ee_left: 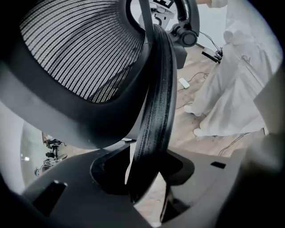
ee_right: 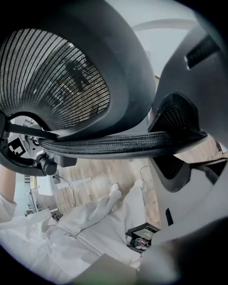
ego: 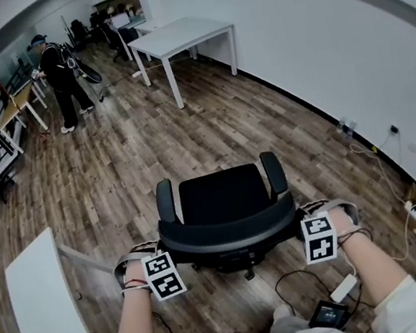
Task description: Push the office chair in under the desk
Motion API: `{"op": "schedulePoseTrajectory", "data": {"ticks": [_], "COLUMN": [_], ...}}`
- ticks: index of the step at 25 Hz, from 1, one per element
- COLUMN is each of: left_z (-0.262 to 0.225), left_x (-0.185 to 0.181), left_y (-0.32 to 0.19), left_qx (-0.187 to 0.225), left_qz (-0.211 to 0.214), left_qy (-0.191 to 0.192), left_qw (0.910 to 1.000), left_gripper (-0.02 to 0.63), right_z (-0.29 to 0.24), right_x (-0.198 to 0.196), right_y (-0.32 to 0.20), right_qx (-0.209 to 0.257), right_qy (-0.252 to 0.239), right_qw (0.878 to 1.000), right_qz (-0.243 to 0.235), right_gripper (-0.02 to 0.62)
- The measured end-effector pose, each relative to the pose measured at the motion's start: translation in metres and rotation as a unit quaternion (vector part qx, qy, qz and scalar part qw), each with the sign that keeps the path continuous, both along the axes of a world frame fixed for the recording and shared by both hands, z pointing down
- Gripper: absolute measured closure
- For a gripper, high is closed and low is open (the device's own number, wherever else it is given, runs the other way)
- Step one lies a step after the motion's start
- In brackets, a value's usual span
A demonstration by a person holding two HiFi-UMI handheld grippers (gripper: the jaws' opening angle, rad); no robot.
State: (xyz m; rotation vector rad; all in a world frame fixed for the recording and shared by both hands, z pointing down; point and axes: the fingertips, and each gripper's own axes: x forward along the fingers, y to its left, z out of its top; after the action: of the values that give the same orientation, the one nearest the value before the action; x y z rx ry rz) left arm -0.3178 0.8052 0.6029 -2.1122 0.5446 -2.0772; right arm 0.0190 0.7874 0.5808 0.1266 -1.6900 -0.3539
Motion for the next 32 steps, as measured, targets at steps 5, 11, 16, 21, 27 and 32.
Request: {"op": "schedulePoseTrajectory", "data": {"ticks": [5, 11, 16, 21, 27, 32], "left_z": [0.002, 0.000, 0.002, 0.002, 0.003, 0.005], "left_x": [-0.001, -0.003, 0.001, -0.006, 0.003, 0.018], "left_y": [-0.001, -0.005, -0.007, -0.024, -0.056, -0.084], "left_qx": [-0.012, -0.012, -0.031, -0.016, -0.009, -0.014], "left_qz": [-0.001, 0.002, 0.016, 0.039, 0.063, 0.078], "left_qy": [-0.007, -0.010, 0.006, 0.015, 0.016, 0.015], "left_qw": [0.9999, 0.9999, 0.9994, 0.9990, 0.9978, 0.9968], "left_gripper": [0.443, 0.448, 0.448, 0.448, 0.454, 0.460], "right_z": [-0.001, -0.001, 0.000, 0.002, 0.004, 0.006], "right_x": [-0.001, -0.002, 0.000, -0.007, 0.003, 0.019], "right_y": [-0.001, -0.002, -0.004, -0.006, -0.026, -0.051], "right_qx": [-0.002, -0.010, -0.021, -0.024, -0.009, -0.007], "right_qy": [0.006, 0.008, 0.013, 0.011, 0.025, 0.034], "right_qw": [1.000, 1.000, 1.000, 0.999, 0.998, 0.997], "right_qz": [-0.001, -0.002, 0.005, 0.022, 0.053, 0.071], "right_gripper": [0.449, 0.453, 0.456, 0.456, 0.457, 0.457]}}
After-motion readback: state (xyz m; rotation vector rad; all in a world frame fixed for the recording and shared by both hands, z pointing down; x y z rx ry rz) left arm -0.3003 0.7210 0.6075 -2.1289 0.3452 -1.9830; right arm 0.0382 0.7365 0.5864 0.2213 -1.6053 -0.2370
